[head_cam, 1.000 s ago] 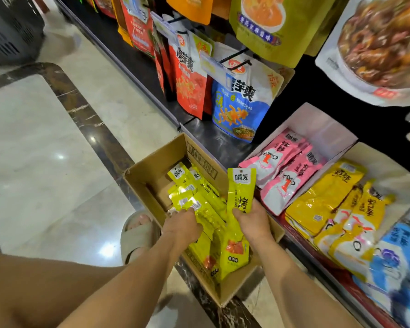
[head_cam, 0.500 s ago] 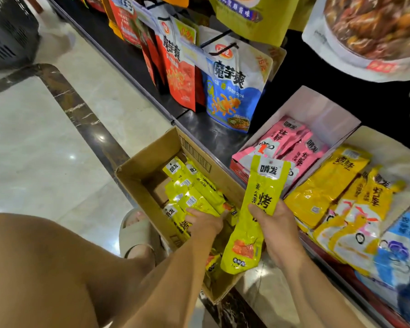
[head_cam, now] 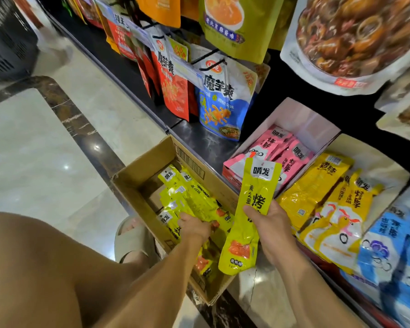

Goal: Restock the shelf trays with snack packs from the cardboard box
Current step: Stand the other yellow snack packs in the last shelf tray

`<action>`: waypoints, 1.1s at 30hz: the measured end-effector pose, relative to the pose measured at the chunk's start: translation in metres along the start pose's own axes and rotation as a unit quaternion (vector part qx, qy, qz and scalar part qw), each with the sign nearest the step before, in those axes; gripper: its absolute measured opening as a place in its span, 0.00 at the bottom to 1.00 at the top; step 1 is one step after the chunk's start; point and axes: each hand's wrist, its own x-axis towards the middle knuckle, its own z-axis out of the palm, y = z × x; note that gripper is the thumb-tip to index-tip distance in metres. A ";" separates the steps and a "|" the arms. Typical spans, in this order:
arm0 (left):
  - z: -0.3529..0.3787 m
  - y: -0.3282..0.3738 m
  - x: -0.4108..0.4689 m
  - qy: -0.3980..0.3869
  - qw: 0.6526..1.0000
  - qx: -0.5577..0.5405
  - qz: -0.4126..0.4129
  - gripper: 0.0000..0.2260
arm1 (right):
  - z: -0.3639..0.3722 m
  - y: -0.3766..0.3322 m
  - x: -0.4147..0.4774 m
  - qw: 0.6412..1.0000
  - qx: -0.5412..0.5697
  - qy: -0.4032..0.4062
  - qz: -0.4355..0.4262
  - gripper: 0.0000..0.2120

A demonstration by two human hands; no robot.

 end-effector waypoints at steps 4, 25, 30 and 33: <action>-0.038 0.001 -0.016 -0.026 0.994 -0.064 0.089 0.30 | -0.002 -0.011 -0.012 1.000 0.002 0.009 -0.018 0.10; -0.122 0.045 -0.230 -0.243 0.870 -0.240 0.356 0.10 | -0.081 -0.078 -0.132 0.996 0.040 0.062 -0.042 0.13; -0.069 0.047 -0.261 -0.253 0.866 -0.230 0.365 0.10 | -0.129 -0.075 -0.164 0.993 0.037 0.110 -0.021 0.19; -0.035 0.049 -0.276 -0.277 0.858 -0.222 0.372 0.11 | -0.156 -0.073 -0.192 0.988 0.052 0.145 -0.022 0.12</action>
